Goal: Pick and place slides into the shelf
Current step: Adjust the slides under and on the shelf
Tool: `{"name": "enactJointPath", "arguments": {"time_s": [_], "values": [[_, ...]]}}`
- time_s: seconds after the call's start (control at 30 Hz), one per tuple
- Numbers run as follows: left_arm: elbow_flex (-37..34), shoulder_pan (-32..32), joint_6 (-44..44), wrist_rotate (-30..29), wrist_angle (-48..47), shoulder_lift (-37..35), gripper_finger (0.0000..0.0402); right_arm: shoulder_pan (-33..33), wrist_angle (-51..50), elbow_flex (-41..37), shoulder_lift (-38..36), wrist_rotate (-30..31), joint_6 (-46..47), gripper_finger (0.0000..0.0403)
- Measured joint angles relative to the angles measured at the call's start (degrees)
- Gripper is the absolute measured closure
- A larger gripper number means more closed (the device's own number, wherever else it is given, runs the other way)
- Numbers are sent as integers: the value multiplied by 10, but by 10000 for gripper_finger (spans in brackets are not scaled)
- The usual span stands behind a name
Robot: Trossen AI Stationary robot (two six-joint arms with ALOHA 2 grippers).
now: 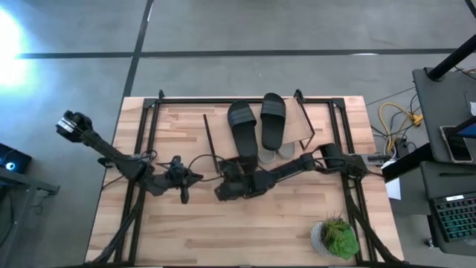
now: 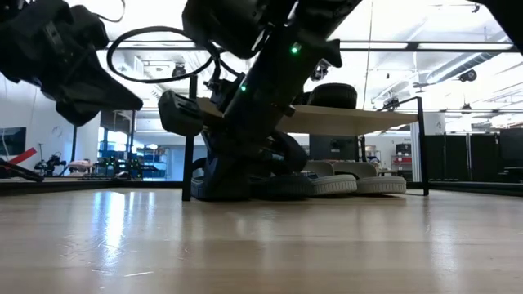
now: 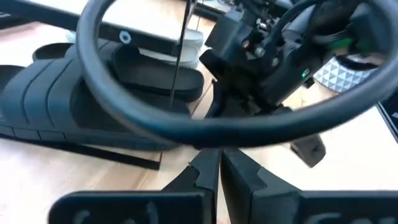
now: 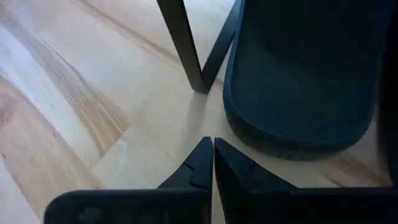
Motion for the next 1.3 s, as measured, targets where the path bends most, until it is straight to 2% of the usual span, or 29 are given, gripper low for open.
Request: {"name": "enactJointPath", "arguments": {"time_s": [0.37, 0.53, 0.63, 0.73, 0.83, 0.93, 1.0, 1.13, 1.3], "values": [[8, -7, 0, -11, -1, 0, 402, -13, 12, 0, 1, 19, -32, 394], [7, -7, 0, -11, -1, 3, 402, 24, 6, 0, -5, 8, -19, 394], [7, -7, 1, -11, -3, 7, 402, 63, -10, 1, -20, 23, 2, 394], [7, -7, 1, -11, -4, 8, 402, 101, -84, 5, -37, 55, 68, 394], [7, -7, 1, -10, -5, 8, 402, 133, -200, 7, -43, 93, 189, 394], [7, -7, 1, -10, -5, 8, 402, 152, -299, 5, -44, 103, 311, 394], [7, -7, 1, -10, -5, 8, 402, 153, -317, -3, -45, 102, 340, 394], [6, -7, 5, -10, -5, 8, 402, 121, -295, -13, -39, 79, 301, 394], [3, -7, 5, -8, -5, 8, 402, 79, -243, -27, -35, 88, 235, 394]]}}
